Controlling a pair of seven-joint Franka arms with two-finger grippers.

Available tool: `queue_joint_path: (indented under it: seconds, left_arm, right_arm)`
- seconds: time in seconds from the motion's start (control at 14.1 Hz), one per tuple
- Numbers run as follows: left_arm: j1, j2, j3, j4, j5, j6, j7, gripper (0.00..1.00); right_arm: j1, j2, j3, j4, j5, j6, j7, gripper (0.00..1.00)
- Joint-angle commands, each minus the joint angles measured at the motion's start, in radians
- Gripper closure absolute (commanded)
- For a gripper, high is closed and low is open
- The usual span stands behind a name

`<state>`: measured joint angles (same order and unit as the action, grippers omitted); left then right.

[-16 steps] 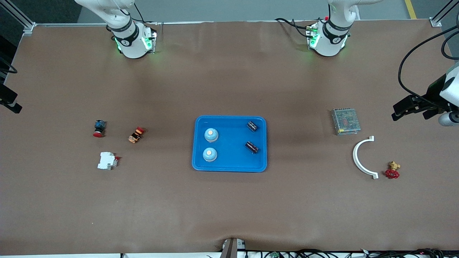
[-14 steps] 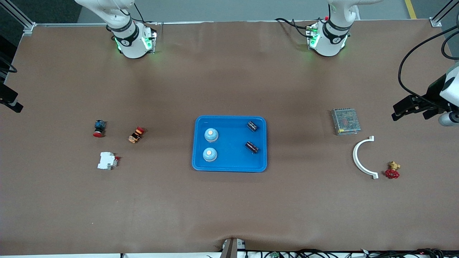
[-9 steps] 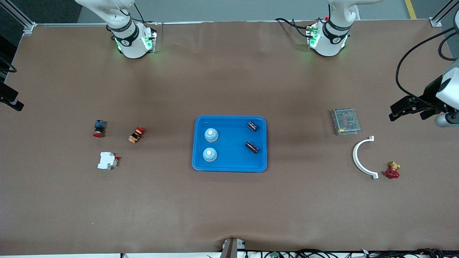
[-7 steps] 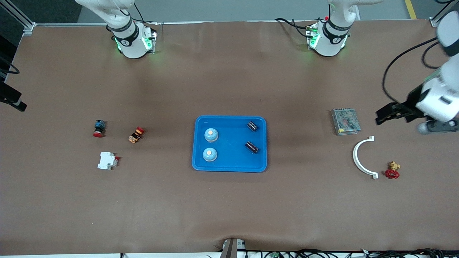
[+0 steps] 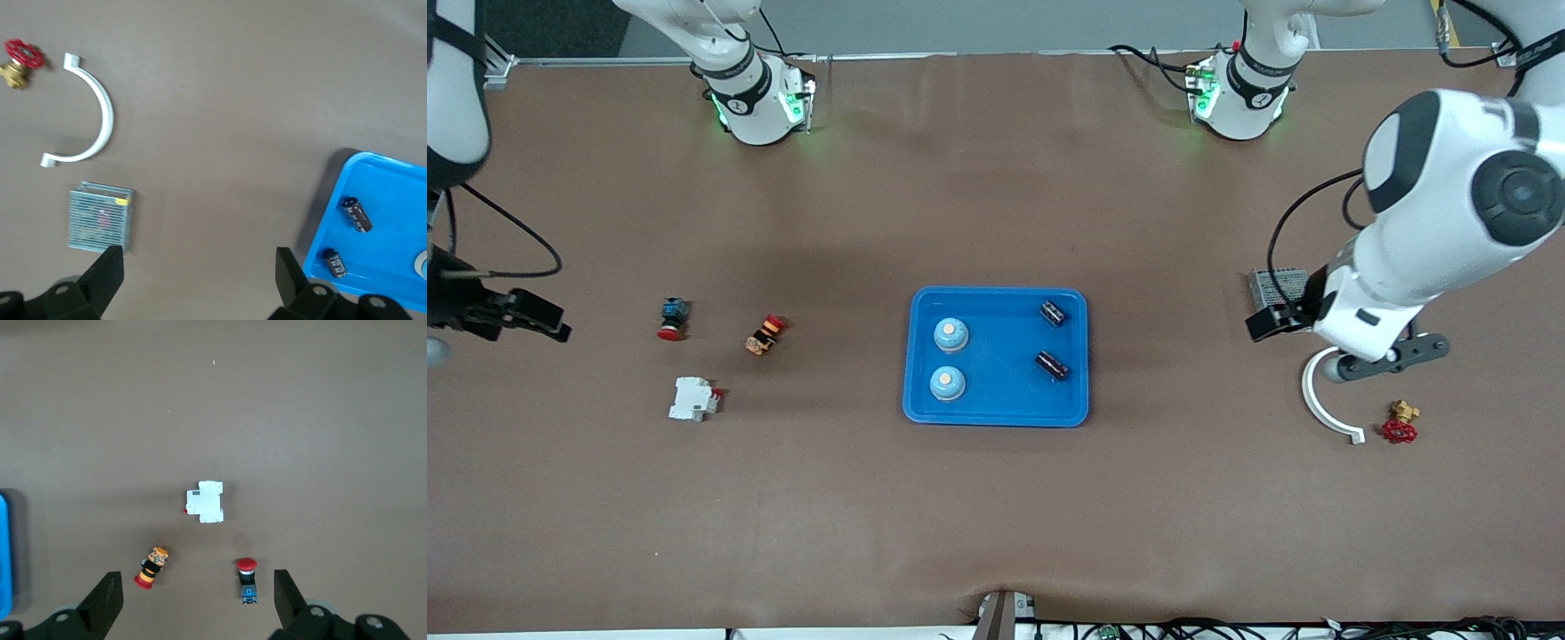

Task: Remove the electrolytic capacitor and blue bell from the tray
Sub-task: 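Move the left gripper toward a capacitor while the right gripper approaches a dome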

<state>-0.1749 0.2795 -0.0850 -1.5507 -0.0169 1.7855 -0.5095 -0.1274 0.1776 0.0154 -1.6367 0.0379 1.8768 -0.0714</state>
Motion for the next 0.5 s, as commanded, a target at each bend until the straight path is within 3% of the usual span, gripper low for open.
queue_joint_path:
  seconds: [0.0, 0.14, 0.43]
  left_arm:
    - [-0.041, 0.059, 0.005, 0.053, 0.008, 0.038, -0.163, 0.0]
    - [-0.054, 0.102, -0.002, 0.063, 0.002, 0.069, -0.364, 0.0]
    - [-0.185, 0.216, 0.002, 0.101, 0.009, 0.153, -0.73, 0.0]
  right_arm:
    - [-0.031, 0.06, 0.011, -0.003, 0.023, 0.025, -0.013, 0.0]
    - [-0.028, 0.101, 0.011, -0.003, 0.024, 0.059, -0.004, 0.0]
    - [-0.008, 0.152, 0.014, -0.044, 0.046, 0.152, 0.065, 0.0]
